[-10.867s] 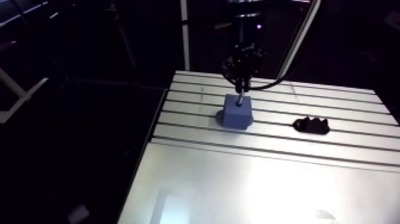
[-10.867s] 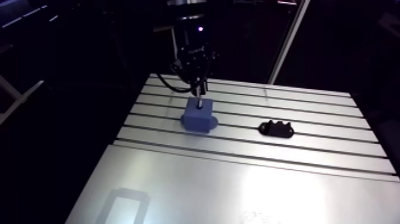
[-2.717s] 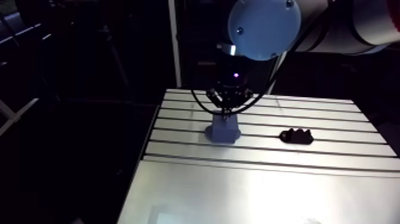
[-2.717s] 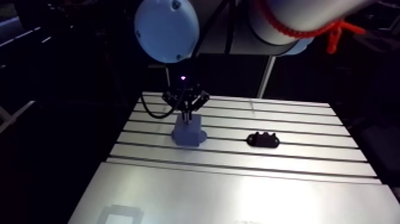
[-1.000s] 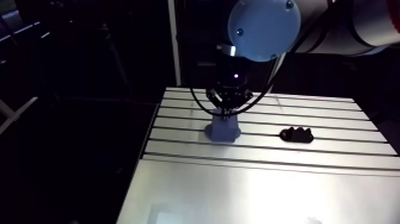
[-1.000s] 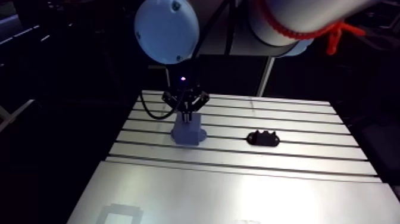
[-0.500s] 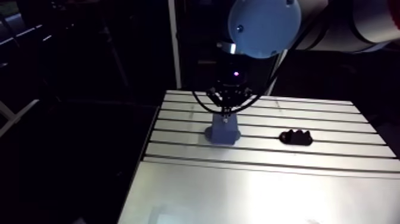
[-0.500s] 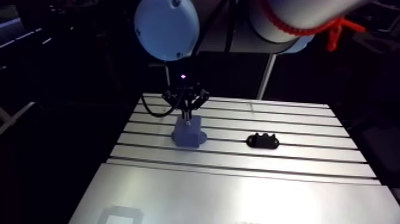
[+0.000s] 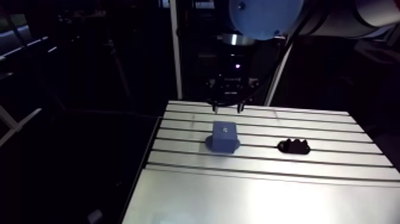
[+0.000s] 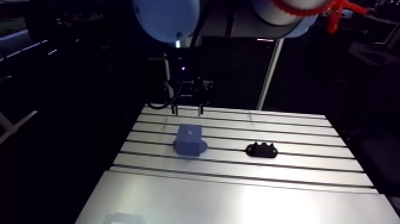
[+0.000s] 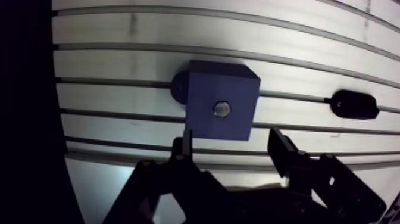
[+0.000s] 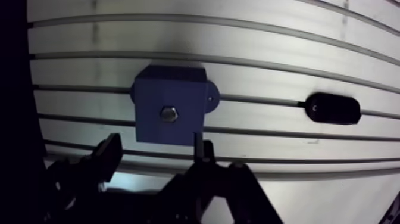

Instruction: Pick up the M10 bolt and insert it into the hex recess until seated.

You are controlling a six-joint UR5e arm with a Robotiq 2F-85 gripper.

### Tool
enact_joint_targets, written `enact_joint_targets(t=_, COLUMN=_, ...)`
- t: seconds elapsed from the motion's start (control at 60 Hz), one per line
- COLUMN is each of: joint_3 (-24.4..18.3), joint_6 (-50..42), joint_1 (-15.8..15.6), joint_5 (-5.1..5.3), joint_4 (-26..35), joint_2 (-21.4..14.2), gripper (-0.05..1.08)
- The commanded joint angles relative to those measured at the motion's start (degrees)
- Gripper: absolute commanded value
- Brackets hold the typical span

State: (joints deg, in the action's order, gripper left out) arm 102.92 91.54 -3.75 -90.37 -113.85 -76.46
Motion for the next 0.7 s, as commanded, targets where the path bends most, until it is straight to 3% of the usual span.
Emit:
enact_joint_targets(t=0.017, joint_3=-3.64, joint_6=-0.09, joint_1=-0.03, joint_5=-0.11, joint_4=5.26, joint_2=-2.33, gripper=0.00)
enact_joint_targets(t=0.317, joint_3=-8.82, joint_6=-0.70, joint_1=0.04, joint_5=-0.20, joint_4=13.96, joint_2=-3.72, gripper=0.00)
enact_joint_targets(t=0.7, joint_3=-18.95, joint_6=-0.64, joint_1=0.07, joint_5=-0.20, joint_4=23.77, joint_2=-5.96, gripper=0.00)
